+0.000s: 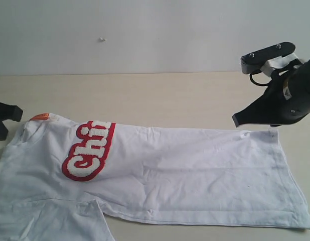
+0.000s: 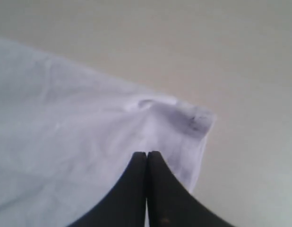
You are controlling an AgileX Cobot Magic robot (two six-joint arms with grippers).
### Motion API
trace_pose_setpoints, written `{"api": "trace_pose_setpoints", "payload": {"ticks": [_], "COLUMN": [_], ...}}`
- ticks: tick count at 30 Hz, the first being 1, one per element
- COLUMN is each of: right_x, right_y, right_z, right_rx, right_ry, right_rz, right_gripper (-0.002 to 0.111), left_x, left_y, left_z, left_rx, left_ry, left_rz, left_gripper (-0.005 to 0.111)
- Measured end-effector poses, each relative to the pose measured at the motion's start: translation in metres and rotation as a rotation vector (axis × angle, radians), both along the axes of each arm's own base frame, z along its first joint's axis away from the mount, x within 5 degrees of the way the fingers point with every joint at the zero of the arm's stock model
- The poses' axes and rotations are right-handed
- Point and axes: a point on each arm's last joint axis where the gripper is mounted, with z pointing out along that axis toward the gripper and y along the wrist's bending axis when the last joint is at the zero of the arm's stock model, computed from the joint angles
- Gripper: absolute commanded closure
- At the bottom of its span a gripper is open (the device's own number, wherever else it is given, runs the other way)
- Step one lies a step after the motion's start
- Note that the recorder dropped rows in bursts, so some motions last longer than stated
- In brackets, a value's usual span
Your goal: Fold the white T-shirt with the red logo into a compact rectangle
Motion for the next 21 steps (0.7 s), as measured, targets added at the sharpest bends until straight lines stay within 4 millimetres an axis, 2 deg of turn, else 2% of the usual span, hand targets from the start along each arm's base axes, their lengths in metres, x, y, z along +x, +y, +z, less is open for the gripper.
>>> {"api": "trace_pose_setpoints", "payload": {"ticks": [5,10,12,18,21], "right_x": [-0.013,-0.023,-0.025,-0.03,-0.033], "right_y": [0.013,0.025,0.027,0.028,0.027], "right_z": [-0.007,-0.01,-0.01,-0.015,-0.018], "right_rx": [0.122,0.229,0.248,0.259,0.26], "right_ry": [0.158,0.267,0.285,0.31,0.322], "right_rz": [0.08,0.173,0.188,0.194,0.194], "right_gripper": [0.108,0.108,0.108,0.108,0.108], "left_x": [-0.027,-0.059,-0.071,-0.1,-0.108], "left_y": [-0.013,-0.012,-0.011,-0.01,-0.009], "left_z": [-0.018,-0.037,-0.04,-0.044,-0.048], "left_rx": [-0.136,-0.144,-0.143,-0.147,-0.155], "left_ry": [0.162,0.213,0.21,0.213,0.235], "left_rz": [-0.096,-0.094,-0.087,-0.078,-0.052], "left_gripper": [0.107,0.103,0.093,0.051,0.039]}}
